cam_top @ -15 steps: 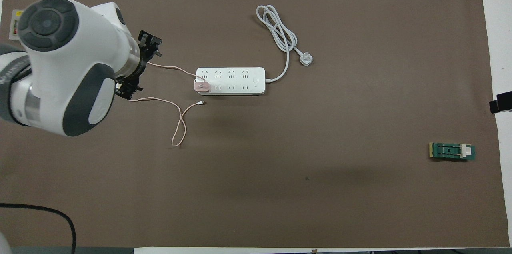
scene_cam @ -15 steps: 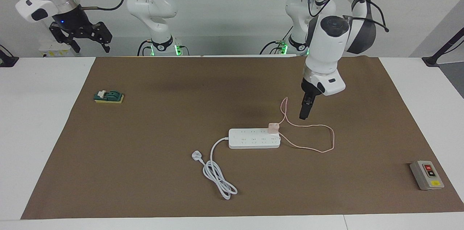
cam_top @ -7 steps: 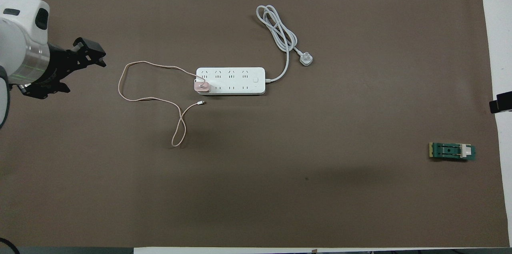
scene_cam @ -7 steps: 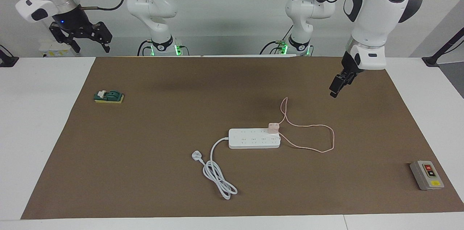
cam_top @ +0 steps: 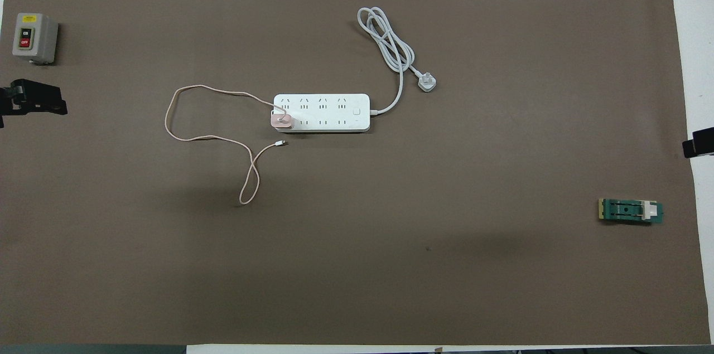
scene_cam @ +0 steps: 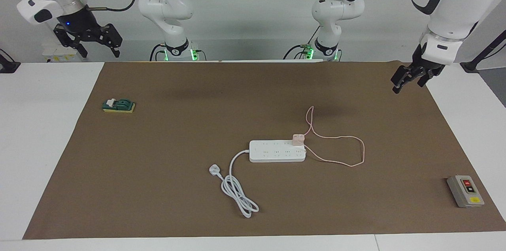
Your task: Plug charger into power strip
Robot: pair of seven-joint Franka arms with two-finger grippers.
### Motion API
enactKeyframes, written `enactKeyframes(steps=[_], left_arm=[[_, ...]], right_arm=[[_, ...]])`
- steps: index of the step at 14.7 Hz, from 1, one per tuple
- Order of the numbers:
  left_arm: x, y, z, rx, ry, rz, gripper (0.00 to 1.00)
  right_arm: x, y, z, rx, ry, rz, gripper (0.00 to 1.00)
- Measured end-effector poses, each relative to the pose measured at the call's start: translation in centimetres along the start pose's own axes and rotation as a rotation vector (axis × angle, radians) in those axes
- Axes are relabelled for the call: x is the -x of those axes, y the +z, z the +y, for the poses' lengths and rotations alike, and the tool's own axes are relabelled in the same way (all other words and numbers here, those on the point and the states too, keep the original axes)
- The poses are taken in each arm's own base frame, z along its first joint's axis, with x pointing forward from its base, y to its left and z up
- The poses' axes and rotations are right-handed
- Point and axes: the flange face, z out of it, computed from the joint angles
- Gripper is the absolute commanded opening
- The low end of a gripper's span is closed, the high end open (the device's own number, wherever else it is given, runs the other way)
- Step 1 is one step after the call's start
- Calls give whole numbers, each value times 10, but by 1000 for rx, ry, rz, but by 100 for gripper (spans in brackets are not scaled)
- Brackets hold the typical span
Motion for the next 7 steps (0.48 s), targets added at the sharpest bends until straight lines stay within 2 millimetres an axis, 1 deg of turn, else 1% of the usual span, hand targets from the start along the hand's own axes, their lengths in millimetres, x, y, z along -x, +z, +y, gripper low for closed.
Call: enactKeyframes(steps=[1, 3, 7], left_arm=[[2, -5, -2, 0, 16, 7, 100], [4, -9, 4, 0, 38, 14, 100], [12, -5, 19, -5, 66, -42, 100]], right_arm=[[0, 0, 0, 0, 0, 0, 100], [0, 0, 0, 0, 0, 0, 100], [1, -1, 0, 0, 0, 3, 100]])
